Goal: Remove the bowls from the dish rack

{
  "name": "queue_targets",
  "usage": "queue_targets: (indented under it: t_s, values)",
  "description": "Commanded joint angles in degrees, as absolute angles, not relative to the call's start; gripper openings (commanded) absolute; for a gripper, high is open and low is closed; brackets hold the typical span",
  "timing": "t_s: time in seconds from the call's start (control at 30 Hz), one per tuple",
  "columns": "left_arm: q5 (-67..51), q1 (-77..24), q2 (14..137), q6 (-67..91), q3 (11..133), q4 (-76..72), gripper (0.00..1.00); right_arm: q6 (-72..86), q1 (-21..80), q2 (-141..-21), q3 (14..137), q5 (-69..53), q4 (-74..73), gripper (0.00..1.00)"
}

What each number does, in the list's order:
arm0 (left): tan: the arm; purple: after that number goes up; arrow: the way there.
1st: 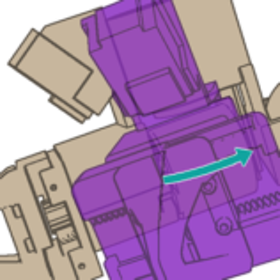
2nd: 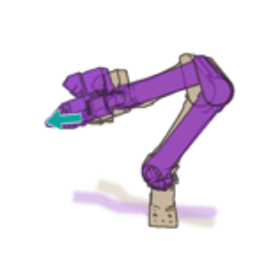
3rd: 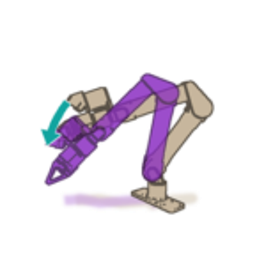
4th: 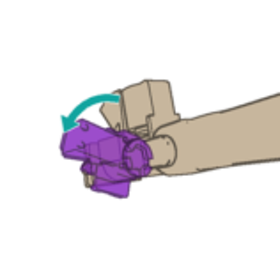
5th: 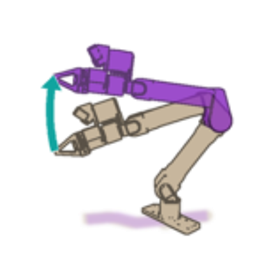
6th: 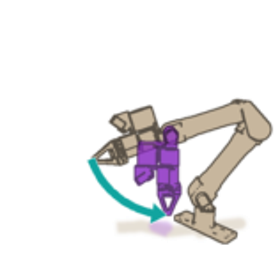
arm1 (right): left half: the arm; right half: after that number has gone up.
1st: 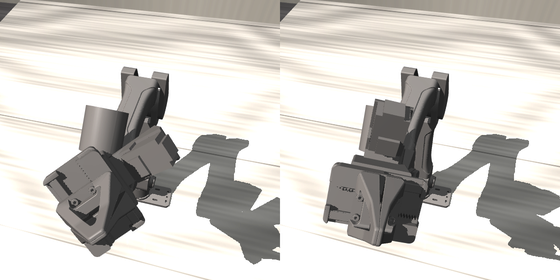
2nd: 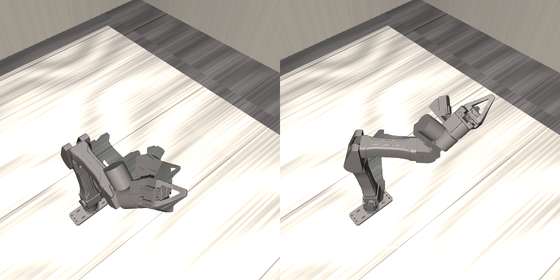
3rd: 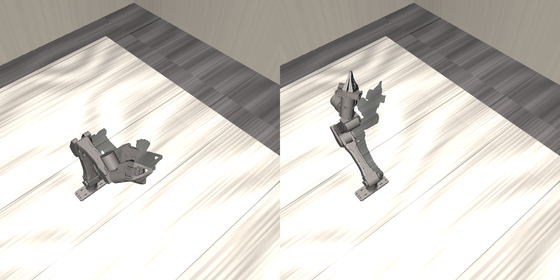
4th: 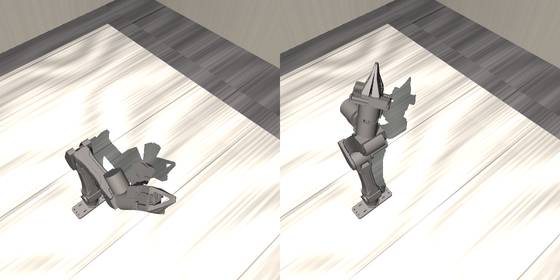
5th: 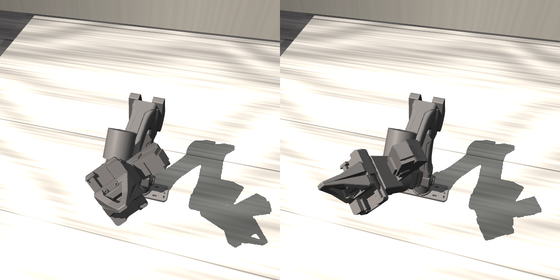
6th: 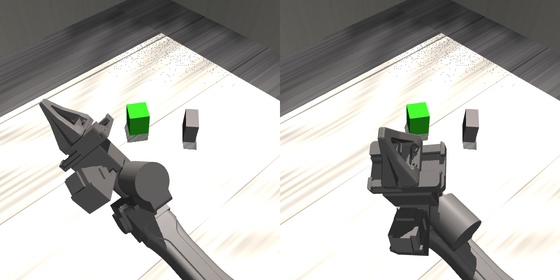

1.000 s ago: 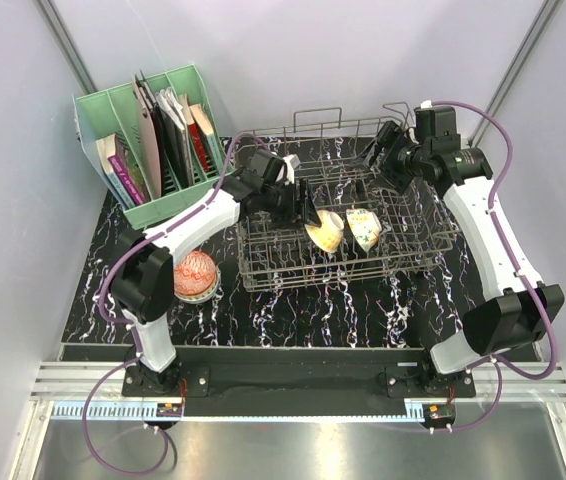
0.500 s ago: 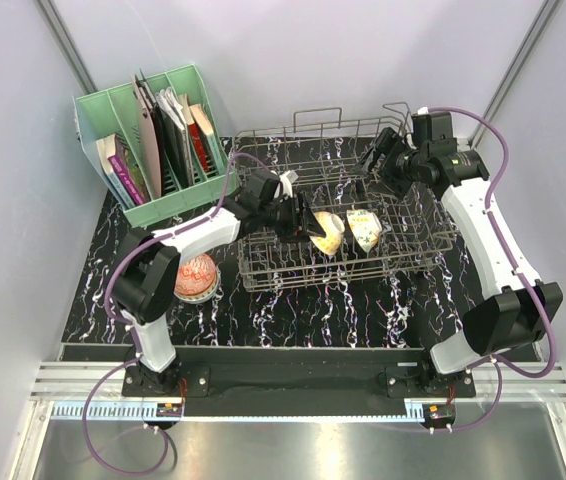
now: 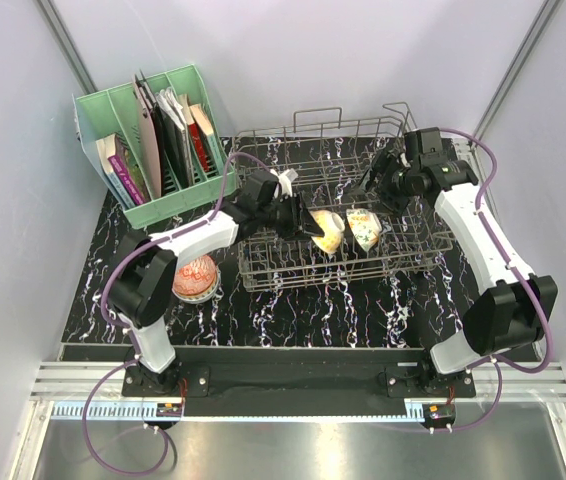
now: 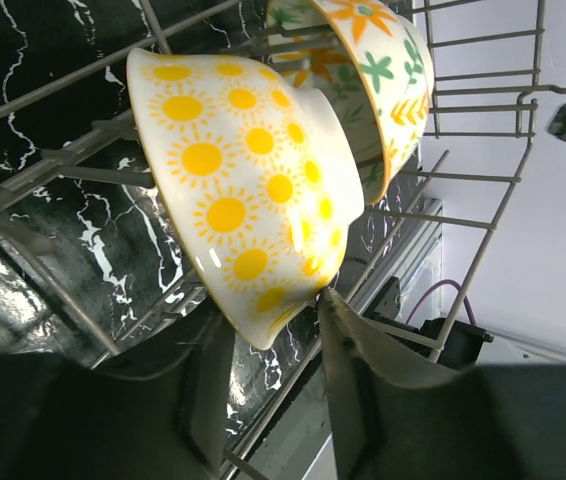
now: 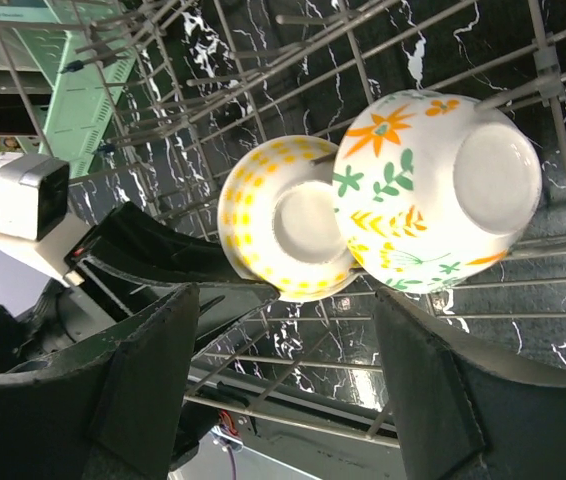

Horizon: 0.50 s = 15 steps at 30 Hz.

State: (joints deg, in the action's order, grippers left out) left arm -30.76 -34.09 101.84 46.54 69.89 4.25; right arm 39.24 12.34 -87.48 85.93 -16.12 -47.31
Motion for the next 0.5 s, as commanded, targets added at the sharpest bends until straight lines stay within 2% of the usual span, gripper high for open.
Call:
queue_targets:
  t_s: [0.0, 0.07, 0.2, 0.23, 0.27, 0.4, 0.43, 0.47]
  values:
    - [-30.7, -34.2, 98.9, 46.0, 68.9, 0.2, 0.36, 38.2, 12.7, -85.3, 84.8, -16.4, -46.8, 0.78]
    - [-31.0, -34.2, 98.8, 46.1, 68.4, -1.5, 0.31, 38.4, 12.7, -85.3, 84.4, -16.2, -46.8, 0.78]
    - [-31.9, -34.2, 99.1, 46.4, 67.6, -3.2, 0.13, 38.3, 12.7, -85.4, 84.3, -16.1, -46.8, 0.78]
    - [-32.1, -34.3, 98.9, 46.3, 67.5, -3.5, 0.01, 38.7, 12.7, -85.4, 84.1, -16.1, -46.8, 0.78]
    - [-32.1, -34.2, 98.7, 46.1, 67.6, -4.0, 0.0, 38.8, 12.7, -85.4, 83.9, -16.0, -46.8, 0.78]
    - [-32.1, -34.2, 99.0, 45.6, 68.4, -4.7, 0.01, 38.9, 12.7, -85.2, 83.1, -16.1, -46.8, 0.78]
    - [-32.1, -34.2, 99.1, 45.4, 68.6, -4.7, 0.08, 38.9, 12.7, -85.0, 83.1, -16.1, -46.8, 0.78]
    - [-32.0, -34.2, 99.1, 45.4, 68.7, -4.8, 0.24, 38.9, 12.7, -85.1, 83.0, -15.9, -46.8, 0.78]
